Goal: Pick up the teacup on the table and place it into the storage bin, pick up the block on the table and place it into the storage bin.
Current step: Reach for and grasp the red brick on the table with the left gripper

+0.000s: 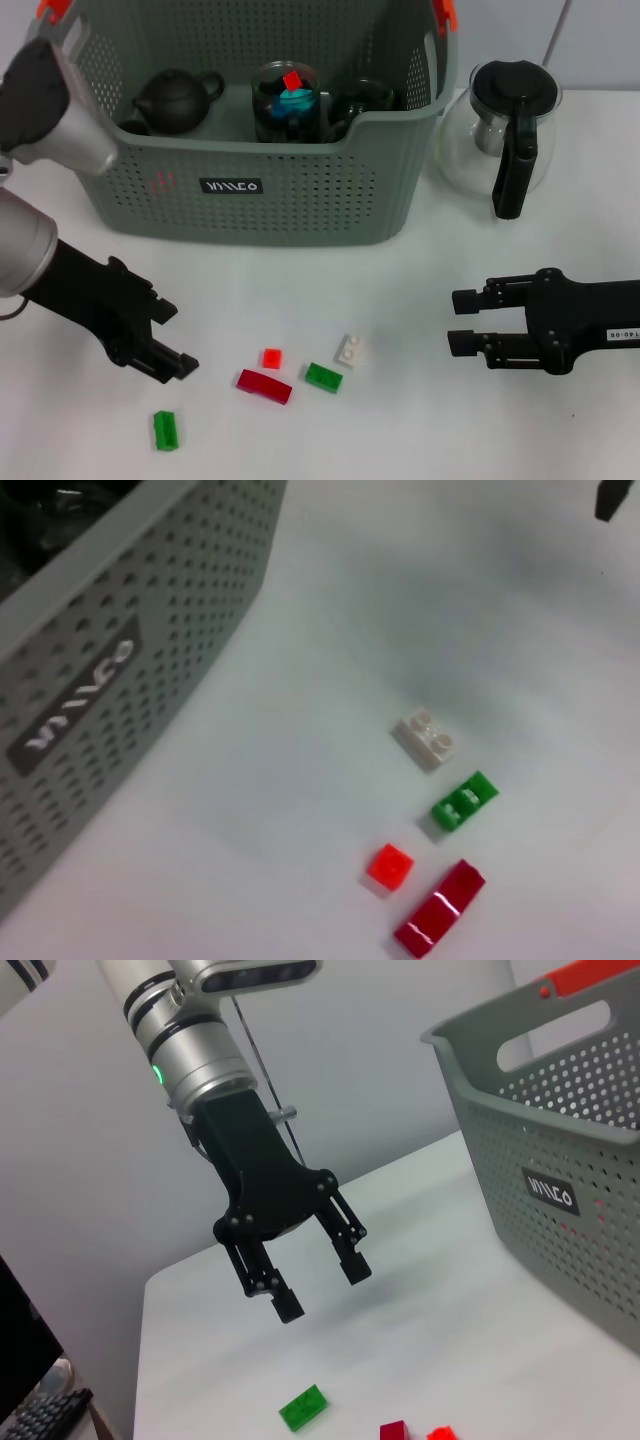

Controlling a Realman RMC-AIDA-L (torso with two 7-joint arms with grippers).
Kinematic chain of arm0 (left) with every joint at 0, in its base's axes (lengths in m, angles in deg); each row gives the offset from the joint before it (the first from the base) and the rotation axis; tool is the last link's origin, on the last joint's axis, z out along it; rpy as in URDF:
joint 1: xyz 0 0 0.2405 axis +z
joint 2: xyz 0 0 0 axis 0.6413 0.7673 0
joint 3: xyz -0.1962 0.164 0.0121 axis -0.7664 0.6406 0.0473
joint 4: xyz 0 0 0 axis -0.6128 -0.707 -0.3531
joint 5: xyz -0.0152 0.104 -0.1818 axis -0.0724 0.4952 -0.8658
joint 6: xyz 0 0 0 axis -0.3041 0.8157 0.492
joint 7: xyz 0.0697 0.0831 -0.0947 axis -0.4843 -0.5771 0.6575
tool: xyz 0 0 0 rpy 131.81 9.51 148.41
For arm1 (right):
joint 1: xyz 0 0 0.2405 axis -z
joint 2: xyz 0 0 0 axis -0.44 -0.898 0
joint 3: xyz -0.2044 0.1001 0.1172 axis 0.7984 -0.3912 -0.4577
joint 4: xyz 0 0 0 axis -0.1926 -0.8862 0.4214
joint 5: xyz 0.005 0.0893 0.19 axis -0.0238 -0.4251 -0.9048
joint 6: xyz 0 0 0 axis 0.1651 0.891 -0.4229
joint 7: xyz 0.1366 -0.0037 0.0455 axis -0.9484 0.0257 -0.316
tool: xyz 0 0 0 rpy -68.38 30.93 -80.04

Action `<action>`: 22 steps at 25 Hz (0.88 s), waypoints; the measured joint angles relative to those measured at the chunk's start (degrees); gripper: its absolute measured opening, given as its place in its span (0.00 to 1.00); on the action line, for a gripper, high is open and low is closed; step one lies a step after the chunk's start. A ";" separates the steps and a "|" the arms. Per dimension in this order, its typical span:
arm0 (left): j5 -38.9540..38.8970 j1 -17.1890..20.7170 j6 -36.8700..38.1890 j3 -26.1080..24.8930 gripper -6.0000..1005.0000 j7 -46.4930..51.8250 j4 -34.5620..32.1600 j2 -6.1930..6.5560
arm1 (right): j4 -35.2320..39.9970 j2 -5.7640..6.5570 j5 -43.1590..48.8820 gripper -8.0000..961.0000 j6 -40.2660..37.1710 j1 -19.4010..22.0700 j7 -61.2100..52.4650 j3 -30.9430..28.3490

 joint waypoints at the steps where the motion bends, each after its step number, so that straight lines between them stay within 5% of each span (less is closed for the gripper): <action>1: 0.00 0.00 0.18 0.75 0.64 -0.03 0.17 -0.03 | 0.00 -0.07 0.00 0.62 -0.14 0.04 0.00 -0.02; 22: -0.10 0.83 -15.79 29.86 0.62 0.87 -1.12 -0.55 | 0.00 -0.45 -0.09 0.62 -0.31 -0.07 0.01 -0.27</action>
